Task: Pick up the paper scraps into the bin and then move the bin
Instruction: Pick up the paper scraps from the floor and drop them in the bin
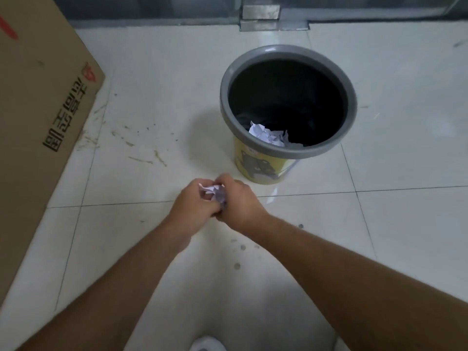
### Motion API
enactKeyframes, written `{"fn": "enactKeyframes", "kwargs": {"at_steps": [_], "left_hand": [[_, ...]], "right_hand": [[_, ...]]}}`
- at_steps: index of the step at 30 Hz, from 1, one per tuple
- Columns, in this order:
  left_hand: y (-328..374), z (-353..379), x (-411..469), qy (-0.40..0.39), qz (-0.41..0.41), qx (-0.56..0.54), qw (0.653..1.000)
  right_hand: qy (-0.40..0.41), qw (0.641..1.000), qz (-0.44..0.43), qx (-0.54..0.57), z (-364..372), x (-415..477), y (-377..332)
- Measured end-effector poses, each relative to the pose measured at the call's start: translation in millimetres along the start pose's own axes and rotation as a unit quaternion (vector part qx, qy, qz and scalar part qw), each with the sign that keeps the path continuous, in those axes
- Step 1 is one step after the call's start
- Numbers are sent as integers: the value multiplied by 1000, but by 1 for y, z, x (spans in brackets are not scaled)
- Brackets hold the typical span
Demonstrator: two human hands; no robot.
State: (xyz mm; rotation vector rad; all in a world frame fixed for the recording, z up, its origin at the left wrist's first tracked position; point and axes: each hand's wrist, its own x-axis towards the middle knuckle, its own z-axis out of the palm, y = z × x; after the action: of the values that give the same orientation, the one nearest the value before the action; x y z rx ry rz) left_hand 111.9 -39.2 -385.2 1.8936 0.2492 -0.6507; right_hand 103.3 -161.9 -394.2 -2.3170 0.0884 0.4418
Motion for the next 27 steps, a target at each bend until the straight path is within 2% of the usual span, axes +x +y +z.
{"fn": "enactKeyframes", "kwargs": {"at_steps": [5, 9, 13, 17, 23, 27], "left_hand": [[93, -73, -24, 83, 108, 42, 990], [167, -84, -30, 103, 172, 75, 977], [212, -40, -17, 58, 201, 46, 977], [223, 5, -6, 30, 197, 57, 978], [227, 27, 6, 13, 199, 44, 979], [232, 31, 3, 20, 190, 54, 980]], "right_hand": [[76, 989, -128, 24, -63, 14, -96], [128, 977, -167, 45, -123, 15, -132], [164, 979, -121, 26, -183, 10, -110], [189, 980, -65, -4, -205, 7, -75], [202, 978, -54, 0, -220, 1, -55], [199, 978, -46, -50, -228, 5, -49]]}}
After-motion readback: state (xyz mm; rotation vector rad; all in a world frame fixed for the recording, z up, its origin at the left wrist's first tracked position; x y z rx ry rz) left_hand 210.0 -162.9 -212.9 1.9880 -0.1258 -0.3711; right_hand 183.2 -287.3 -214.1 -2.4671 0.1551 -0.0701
